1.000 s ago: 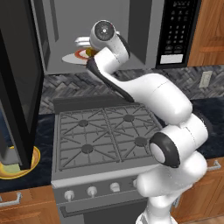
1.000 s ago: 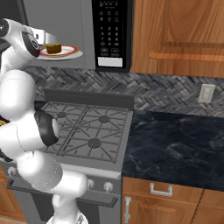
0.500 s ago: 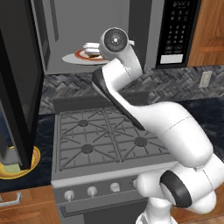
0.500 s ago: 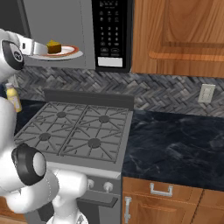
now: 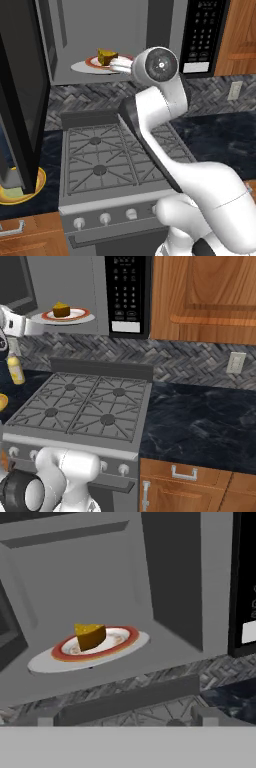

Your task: Pick the cheese from the counter and place it in the microwave.

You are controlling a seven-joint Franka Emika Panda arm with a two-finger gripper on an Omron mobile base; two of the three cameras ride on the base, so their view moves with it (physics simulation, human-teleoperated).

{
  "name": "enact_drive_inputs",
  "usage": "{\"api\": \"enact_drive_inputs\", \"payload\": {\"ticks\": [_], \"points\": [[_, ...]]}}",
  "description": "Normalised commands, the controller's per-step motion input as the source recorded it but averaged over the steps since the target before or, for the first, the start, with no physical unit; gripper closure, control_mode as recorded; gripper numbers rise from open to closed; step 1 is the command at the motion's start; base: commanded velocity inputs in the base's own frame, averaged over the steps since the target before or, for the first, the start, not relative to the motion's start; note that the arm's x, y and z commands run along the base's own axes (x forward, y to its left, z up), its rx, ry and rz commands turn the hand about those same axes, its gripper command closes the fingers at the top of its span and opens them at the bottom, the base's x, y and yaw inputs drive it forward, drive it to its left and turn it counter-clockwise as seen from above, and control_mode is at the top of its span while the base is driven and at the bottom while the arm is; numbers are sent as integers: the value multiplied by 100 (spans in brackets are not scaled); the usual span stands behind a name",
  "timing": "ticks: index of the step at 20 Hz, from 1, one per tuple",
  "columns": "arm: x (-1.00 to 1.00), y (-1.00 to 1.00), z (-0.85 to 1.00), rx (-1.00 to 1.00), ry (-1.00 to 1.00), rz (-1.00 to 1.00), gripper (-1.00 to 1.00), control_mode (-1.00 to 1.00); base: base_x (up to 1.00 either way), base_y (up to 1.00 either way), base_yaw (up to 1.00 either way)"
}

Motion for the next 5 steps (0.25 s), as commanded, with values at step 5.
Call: {"api": "enact_drive_inputs", "payload": {"ticks": [5], "points": [[-100, 0, -10, 4, 0, 0, -100, -100, 0, 0, 0]]}}
